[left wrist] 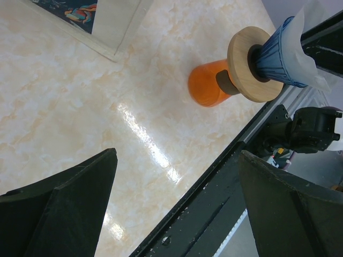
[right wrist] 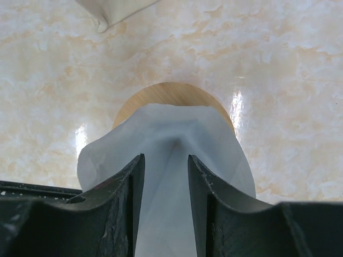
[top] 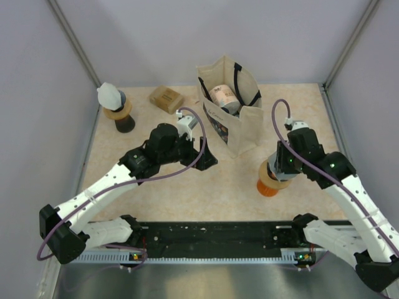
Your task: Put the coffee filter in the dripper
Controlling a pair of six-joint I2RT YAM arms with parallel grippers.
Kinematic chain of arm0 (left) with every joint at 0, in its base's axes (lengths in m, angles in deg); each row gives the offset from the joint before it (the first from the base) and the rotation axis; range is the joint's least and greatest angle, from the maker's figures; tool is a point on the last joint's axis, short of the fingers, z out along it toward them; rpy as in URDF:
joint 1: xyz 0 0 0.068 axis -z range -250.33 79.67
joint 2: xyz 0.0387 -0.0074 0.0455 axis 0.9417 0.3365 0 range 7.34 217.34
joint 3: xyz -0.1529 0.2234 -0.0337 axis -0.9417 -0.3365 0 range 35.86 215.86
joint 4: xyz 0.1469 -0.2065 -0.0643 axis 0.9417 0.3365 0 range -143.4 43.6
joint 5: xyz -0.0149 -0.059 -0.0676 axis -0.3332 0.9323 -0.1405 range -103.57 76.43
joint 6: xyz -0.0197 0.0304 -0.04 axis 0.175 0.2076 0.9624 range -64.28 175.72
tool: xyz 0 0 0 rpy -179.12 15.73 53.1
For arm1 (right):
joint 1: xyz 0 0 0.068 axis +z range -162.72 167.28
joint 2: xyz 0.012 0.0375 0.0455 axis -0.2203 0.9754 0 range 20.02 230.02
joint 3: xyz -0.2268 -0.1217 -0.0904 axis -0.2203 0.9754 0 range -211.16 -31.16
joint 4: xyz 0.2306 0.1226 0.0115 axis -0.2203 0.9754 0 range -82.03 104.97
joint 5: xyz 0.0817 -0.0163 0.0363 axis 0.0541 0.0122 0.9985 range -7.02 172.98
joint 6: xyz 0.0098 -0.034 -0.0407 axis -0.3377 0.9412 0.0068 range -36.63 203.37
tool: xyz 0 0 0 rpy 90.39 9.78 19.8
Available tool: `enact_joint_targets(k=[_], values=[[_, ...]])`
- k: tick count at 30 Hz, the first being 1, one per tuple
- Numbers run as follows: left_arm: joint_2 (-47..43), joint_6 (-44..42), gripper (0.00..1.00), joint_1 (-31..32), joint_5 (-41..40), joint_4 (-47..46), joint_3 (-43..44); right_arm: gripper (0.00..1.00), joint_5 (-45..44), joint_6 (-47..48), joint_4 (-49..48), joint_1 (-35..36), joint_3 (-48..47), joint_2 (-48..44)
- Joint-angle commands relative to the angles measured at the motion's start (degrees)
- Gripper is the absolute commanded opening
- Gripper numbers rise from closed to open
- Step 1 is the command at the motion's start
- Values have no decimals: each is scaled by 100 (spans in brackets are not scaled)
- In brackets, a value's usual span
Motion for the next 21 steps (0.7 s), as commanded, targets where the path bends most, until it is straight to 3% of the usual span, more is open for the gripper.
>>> enact_joint_targets(k=[1,5,7,9,11,15,21], values=[[55,-57,99,-25,72,-172,267,39,-69,99,-29,-41,-588,-174],[29,-39,99,-25,55,-172,276,41,19,222,-29,-50,-870,-253],[20,-39,99,-25,20,-172,284,48,19,266,-46,-50,-1028,-306],[2,-39,99,-25,-50,-146,302,65,-103,310,-116,-50,-1204,-367],[-33,-39,99,-25,-173,-67,346,99,-462,267,-370,-50,-1292,-481],[-129,-4,99,-60,-656,144,469,99,-1675,-155,-1265,-50,-1029,-867],[-357,206,99,-288,-2016,846,759,99,-2687,178,-2489,-50,-703,-1308]])
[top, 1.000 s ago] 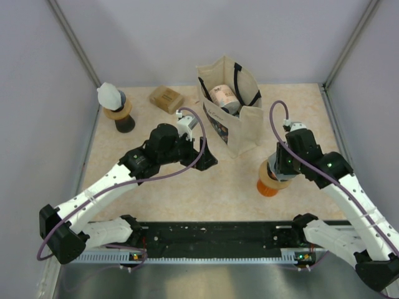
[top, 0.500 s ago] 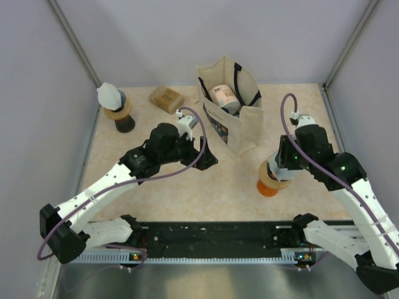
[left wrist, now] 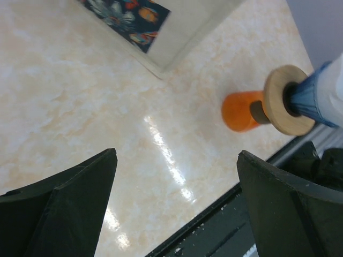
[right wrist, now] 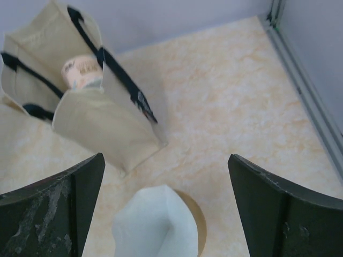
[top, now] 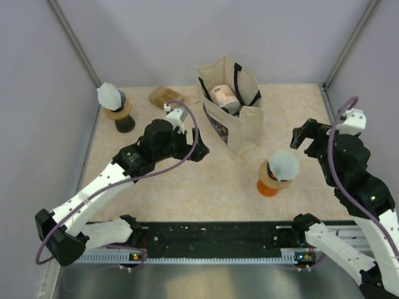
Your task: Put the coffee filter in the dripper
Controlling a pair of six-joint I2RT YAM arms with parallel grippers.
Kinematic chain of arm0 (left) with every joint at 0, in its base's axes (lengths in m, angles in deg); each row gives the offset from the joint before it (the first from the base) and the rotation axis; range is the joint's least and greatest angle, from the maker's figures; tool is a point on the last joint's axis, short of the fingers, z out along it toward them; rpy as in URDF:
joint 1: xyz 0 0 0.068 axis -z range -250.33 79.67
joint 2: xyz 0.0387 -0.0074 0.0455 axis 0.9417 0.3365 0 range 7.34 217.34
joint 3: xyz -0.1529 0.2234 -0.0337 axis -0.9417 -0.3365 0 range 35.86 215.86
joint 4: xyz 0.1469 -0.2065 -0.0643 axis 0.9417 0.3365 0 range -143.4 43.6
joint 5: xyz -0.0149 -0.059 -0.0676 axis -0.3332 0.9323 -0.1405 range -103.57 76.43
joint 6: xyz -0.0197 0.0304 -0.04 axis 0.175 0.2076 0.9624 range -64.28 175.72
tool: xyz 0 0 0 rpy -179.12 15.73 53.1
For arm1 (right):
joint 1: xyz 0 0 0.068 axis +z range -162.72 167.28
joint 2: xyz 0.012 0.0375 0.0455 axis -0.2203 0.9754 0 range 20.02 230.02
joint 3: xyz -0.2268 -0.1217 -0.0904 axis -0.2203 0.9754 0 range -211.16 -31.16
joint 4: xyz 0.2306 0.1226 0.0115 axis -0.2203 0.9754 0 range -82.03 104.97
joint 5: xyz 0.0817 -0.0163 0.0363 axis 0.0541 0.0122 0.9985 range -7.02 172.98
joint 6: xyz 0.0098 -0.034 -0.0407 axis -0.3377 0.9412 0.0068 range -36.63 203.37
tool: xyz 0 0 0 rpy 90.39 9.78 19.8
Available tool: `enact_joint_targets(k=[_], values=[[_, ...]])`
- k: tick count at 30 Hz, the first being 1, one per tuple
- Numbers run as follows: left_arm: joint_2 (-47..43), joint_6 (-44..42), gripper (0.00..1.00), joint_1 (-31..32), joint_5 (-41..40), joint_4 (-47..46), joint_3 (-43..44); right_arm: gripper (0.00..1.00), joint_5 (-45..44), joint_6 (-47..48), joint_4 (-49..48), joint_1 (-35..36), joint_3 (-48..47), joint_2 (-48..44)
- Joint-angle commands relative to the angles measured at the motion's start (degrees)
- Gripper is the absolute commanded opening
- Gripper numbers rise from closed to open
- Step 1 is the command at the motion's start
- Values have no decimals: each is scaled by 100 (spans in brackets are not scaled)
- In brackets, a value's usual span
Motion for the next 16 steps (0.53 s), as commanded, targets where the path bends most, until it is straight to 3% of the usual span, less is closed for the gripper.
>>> enact_joint_targets(k=[1,11,16], values=[[-332,254,99,-214,-1443,497,418,99,-1050,119,-1187,-48,33,-197],[-586,1265,99,-1251,-3458,1711,533,99,-1113,445,-1750,-48,393,-636],[-1096,1161,99,-1340,-3486,1413,243,99,-1016,542,-1785,-48,499,-716]])
